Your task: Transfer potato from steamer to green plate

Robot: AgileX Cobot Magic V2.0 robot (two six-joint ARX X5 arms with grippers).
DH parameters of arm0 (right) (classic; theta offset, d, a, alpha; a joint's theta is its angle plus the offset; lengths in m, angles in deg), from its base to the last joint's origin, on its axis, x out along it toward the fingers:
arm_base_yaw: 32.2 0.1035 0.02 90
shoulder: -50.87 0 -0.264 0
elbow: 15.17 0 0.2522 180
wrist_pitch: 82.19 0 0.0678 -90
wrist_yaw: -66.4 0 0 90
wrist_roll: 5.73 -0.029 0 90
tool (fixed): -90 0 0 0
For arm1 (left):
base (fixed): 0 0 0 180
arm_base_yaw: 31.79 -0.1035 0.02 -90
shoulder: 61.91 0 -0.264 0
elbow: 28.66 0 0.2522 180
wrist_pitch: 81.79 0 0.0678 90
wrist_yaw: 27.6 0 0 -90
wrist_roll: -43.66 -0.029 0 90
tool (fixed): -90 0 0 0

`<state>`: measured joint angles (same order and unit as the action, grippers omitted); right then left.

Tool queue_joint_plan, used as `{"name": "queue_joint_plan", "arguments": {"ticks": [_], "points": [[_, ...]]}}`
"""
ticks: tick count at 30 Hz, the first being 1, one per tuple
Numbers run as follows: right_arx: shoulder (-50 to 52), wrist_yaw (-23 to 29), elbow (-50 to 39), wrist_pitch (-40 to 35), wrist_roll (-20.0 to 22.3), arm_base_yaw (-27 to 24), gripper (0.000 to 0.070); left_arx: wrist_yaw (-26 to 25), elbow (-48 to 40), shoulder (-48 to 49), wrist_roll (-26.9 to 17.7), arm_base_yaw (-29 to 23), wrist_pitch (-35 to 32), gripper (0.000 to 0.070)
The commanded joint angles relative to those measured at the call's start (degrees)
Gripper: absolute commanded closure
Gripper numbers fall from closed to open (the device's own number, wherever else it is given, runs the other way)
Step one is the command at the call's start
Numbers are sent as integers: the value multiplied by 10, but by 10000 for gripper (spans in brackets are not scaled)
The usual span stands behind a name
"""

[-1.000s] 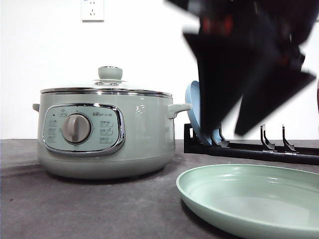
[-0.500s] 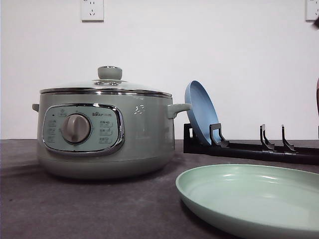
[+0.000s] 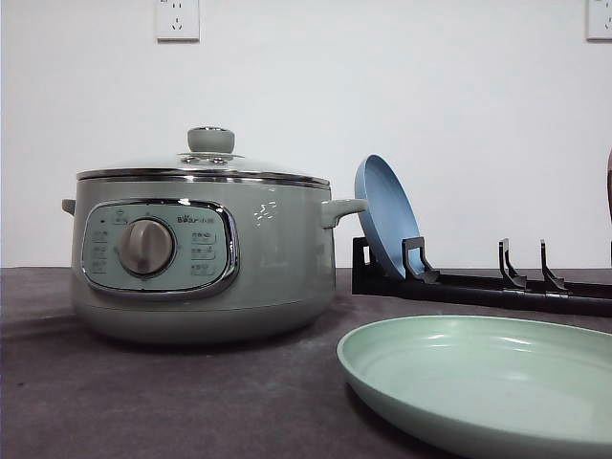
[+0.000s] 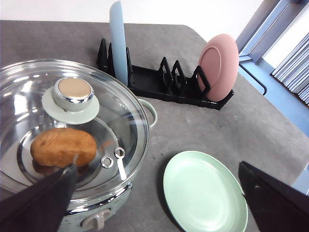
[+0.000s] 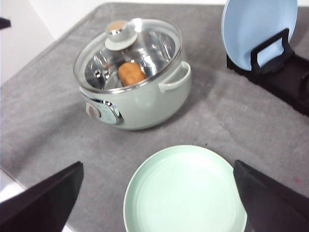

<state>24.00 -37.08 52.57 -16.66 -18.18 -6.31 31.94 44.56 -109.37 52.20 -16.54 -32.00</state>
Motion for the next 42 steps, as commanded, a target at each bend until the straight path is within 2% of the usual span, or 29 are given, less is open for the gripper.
{"name": "queue_joint_plan", "arguments": {"ticks": [1, 8, 11, 20, 27, 30, 36, 42], "points": [[1, -1, 10, -13, -8, 4, 69, -7, 12, -3, -24, 3, -2, 0], [0, -2, 10, -31, -30, 4, 70, -4, 25, -21, -50, 14, 18, 1], [0, -4, 10, -31, -44, 4, 69, 14, 59, -52, -70, 21, 49, 28], [0, -16, 10, -31, -48, 4, 70, 108, 238, -217, -129, 56, 201, 28], [0, -15, 10, -31, -47, 4, 70, 178, 368, -357, -144, 83, 259, 28], [0, -16, 10, -31, -47, 4, 70, 217, 410, -410, -147, 89, 261, 28], [0, -16, 10, -31, -47, 4, 70, 228, 461, -495, -169, 90, 232, 28], [0, -16, 10, -30, -47, 4, 70, 247, 466, -543, -196, 90, 192, 28]]}}
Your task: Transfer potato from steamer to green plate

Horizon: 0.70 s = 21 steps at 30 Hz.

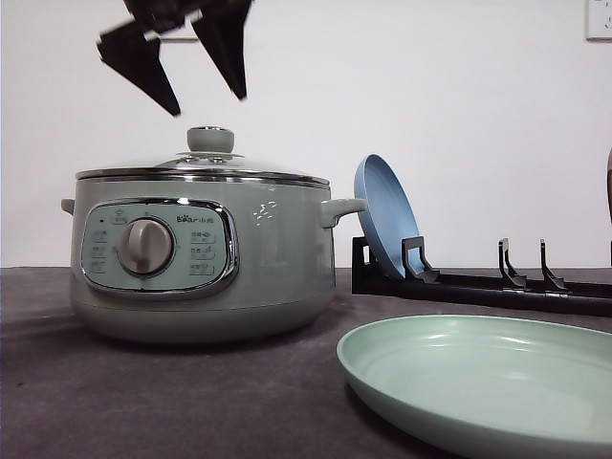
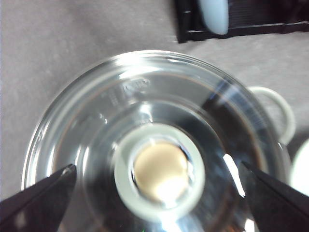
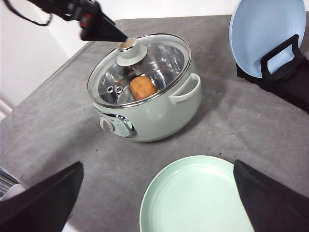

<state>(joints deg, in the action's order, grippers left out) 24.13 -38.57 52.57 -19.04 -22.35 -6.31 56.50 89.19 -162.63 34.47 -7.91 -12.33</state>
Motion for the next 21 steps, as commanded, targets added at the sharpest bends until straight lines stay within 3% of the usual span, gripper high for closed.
{"name": "queue_joint_plan", "arguments": {"ticks": [1, 14, 18, 21], "points": [[-1, -1, 10, -5, -5, 4, 70, 1, 20, -16, -19, 3, -5, 28], [-1, -1, 10, -4, -5, 4, 70, 1, 20, -44, -19, 4, 0, 33], [-1, 0, 10, -4, -5, 4, 70, 1, 20, -44, -17, 4, 5, 118], [-1, 0, 10, -4, -4, 4, 70, 1, 20, -44, -17, 5, 14, 119]]}}
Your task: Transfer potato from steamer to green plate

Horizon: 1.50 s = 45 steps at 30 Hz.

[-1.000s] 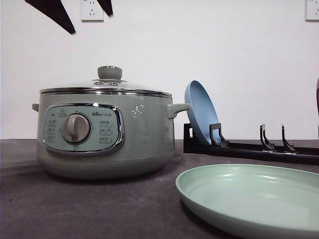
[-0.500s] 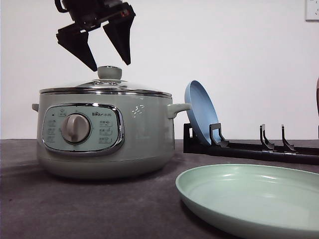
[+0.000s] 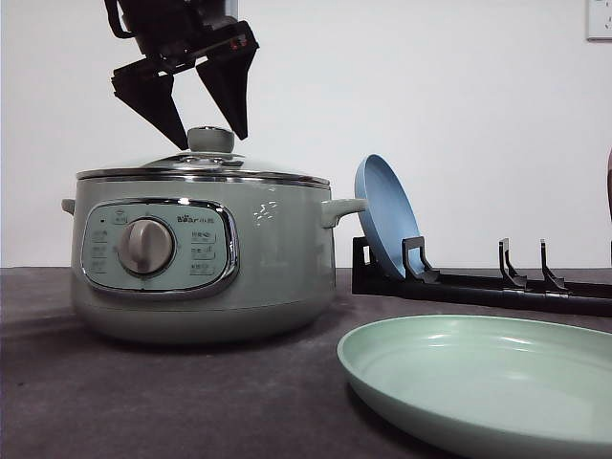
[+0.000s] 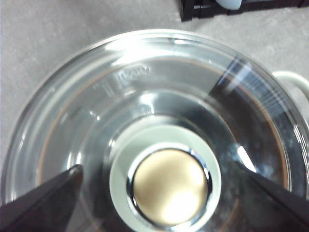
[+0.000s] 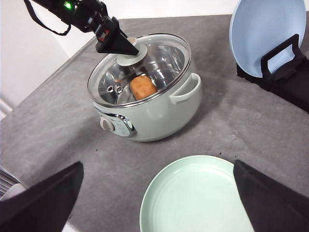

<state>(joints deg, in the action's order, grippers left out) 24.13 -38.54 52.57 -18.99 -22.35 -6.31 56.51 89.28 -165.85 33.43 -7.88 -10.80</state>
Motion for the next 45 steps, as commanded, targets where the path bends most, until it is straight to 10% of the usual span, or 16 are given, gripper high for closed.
{"name": "queue_joint_plan", "arguments": {"ticks": [1, 10, 25, 45], "points": [[-1, 0, 10, -5, -4, 4, 70, 1, 19, -12, -7, 5, 0, 119], [-1, 0, 10, -5, -3, 4, 70, 1, 19, -12, -9, 14, 0, 164], [-1, -1, 10, -5, -3, 4, 70, 1, 19, -12, -11, 16, 2, 688], [-1, -1, 10, -1, -3, 4, 70, 1, 140, -12, 6, 16, 62, 700]]}}
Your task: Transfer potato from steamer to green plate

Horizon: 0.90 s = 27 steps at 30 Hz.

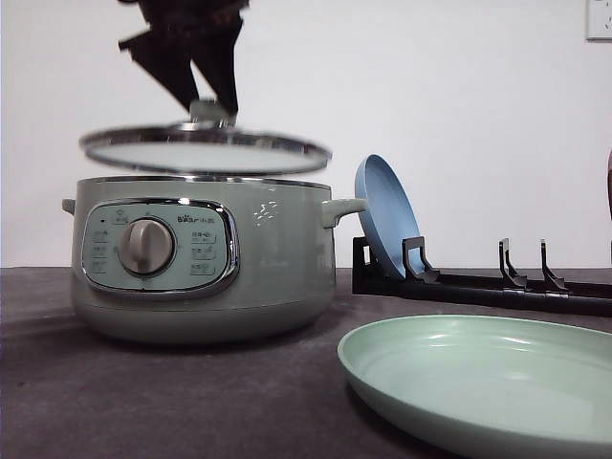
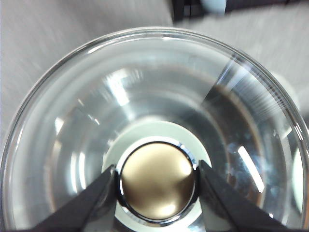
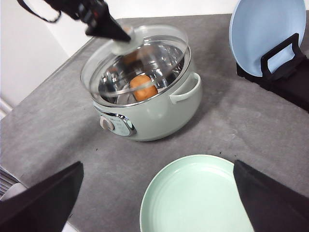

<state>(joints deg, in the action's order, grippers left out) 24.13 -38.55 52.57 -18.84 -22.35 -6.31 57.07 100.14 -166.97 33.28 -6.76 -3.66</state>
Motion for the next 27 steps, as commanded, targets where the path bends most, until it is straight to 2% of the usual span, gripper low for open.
{"name": "queue_joint_plan", "arguments": {"ticks": [1, 6, 16, 27], "points": [[-1, -1, 10, -2, -3, 4, 70, -5, 42, -1, 8, 4, -3, 700], [-1, 0, 10, -2, -3, 4, 70, -5, 82, -1, 8, 4, 23, 700], [-1, 0, 10, -2, -3, 4, 70, -3, 87, -1, 6, -8, 35, 700], [-1, 0, 10, -2, -3, 4, 70, -1, 87, -1, 8, -99, 53, 700]]}}
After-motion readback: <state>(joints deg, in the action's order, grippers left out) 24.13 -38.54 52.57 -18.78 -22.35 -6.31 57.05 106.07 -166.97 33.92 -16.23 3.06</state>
